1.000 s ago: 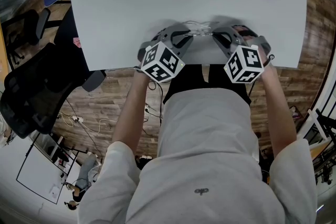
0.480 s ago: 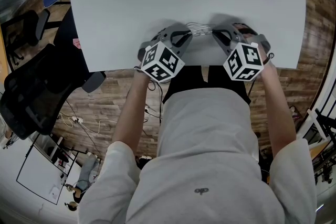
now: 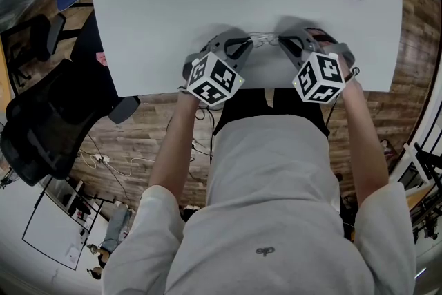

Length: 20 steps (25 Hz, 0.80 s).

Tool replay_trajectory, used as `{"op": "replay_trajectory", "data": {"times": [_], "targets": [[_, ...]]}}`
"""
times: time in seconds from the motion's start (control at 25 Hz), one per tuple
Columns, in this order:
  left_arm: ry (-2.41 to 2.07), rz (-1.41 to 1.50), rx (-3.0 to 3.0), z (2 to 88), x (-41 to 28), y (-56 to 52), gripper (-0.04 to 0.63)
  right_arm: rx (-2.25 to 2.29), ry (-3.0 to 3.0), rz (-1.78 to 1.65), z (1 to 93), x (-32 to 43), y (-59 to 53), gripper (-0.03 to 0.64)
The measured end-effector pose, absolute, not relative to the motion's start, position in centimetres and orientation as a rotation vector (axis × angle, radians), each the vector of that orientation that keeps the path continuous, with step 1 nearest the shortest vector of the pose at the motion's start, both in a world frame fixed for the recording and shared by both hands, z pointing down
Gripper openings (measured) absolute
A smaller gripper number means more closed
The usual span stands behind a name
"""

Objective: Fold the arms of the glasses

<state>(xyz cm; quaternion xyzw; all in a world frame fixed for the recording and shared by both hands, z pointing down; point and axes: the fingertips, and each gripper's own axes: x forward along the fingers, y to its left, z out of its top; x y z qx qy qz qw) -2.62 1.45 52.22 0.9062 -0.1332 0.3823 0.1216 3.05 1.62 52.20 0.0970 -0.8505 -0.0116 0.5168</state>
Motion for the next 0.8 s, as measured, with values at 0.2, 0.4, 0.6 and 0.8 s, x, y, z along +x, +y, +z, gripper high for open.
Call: {"op": "replay_trajectory", "data": {"times": [0.2,0.4,0.6,0.8], "targets": [[-0.394,1.127,2.631,52.6,-2.7,1.0,0.032,0.242,-2.033,-0.017,52.5,3.0,1.0,0.012],[-0.387,1.123,2.61,53.2,-3.0,0.8,0.032,0.254,-2.024,0.007,53.1,2.6,0.5,0.014],[-0.382,1.107,2.58,53.6,-3.1,0.5,0.032,0.273,-2.007,0.023,53.5,2.6,-0.2,0.015],[-0.391,1.114,2.56,53.9,-3.1,-0.2,0.048,0.313,-1.977,0.028,54.0,2.7,-1.0,0.015]]}}
